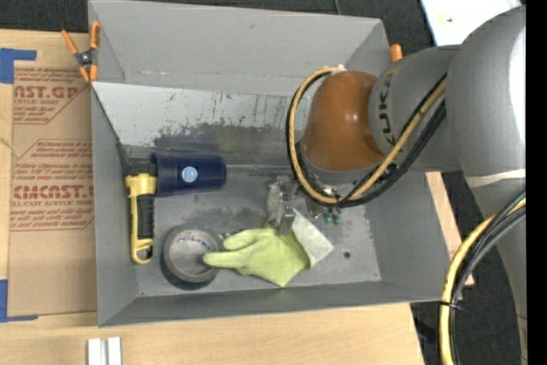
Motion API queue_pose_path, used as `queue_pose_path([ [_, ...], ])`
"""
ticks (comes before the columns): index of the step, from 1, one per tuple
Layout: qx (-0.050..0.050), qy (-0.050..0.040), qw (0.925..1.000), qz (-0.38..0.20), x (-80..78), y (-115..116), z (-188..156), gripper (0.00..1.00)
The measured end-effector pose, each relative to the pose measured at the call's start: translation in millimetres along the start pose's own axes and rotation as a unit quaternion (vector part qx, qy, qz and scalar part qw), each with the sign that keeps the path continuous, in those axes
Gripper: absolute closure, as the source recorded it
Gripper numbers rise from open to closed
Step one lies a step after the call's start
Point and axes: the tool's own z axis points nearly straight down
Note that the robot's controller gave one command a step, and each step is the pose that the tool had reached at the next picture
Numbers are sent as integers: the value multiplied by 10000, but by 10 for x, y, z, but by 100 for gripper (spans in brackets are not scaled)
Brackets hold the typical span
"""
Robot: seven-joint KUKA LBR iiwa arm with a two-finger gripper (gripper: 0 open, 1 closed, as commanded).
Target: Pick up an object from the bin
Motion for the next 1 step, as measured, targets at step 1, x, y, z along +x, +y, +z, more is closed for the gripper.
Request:
queue_pose_path([
  [1,0,0,10000,0,0,0,0,100],
])
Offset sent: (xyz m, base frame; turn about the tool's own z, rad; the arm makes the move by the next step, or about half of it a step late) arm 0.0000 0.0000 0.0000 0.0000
